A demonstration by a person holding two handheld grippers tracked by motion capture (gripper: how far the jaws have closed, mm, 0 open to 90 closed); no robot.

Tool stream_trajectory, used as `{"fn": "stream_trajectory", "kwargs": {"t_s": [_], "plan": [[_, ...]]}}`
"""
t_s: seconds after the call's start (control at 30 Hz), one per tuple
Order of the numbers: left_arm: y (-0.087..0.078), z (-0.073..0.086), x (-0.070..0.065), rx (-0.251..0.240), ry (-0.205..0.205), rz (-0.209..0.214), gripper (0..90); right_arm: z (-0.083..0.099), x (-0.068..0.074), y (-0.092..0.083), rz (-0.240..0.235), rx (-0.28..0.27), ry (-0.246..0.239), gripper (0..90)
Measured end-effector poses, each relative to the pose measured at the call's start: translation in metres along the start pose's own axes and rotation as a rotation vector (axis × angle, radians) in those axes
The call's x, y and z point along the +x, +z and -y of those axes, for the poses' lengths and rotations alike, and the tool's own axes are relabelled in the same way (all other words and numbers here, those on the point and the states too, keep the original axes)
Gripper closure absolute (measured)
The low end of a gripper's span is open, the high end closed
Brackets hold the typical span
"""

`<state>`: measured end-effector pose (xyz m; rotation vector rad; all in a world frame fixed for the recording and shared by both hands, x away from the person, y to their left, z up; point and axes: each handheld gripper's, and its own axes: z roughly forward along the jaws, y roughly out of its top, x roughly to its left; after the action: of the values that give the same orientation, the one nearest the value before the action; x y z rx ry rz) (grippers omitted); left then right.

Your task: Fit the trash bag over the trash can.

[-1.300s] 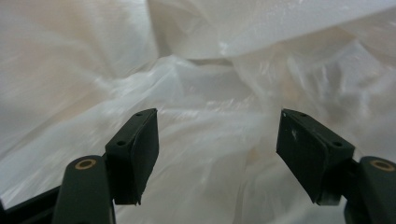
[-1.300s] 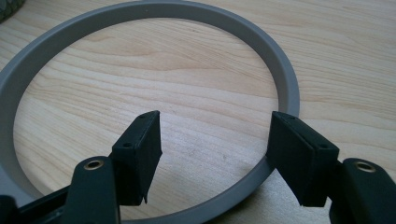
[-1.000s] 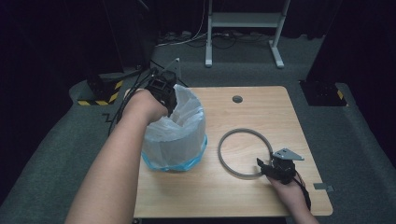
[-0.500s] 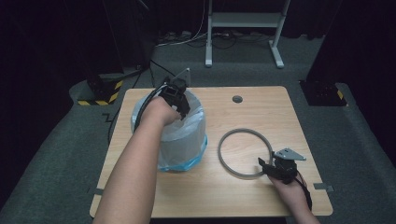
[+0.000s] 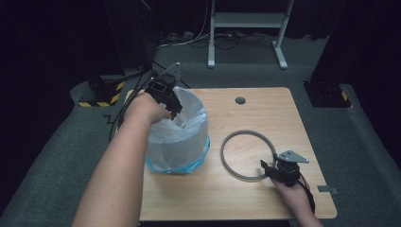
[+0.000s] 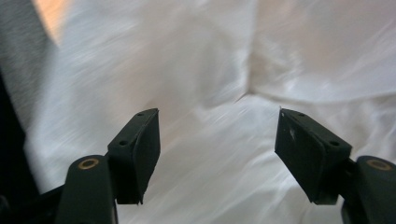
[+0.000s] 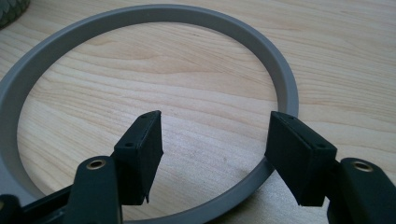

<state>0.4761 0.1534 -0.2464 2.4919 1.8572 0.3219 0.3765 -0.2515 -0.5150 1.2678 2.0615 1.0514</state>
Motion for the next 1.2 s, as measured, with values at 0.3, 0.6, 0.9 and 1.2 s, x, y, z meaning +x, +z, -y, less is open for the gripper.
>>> {"fn": "stream_trajectory", "kwargs": {"t_s": [0.3, 0.6, 0.9, 1.2], "plan": [[0.000, 0.016, 0.017, 0.052, -0.011, 0.026, 32.2, 0.000, 0.001, 0.000, -0.004, 0.001, -0.004, 36.0], [0.015, 0.017, 0.008, 0.106, 0.064, -0.027, 68.1, 0.001, 0.000, 0.000, -0.004, 0.000, 0.002, 36.1], [0.030, 0.016, 0.004, 0.124, 0.104, -0.066, 90.0, 0.001, -0.001, 0.000, -0.007, 0.001, 0.007, 36.1], [0.052, 0.001, -0.015, 0.165, 0.157, -0.031, 90.0, 0.001, -0.001, 0.001, -0.006, 0.001, 0.007, 36.2]]}}
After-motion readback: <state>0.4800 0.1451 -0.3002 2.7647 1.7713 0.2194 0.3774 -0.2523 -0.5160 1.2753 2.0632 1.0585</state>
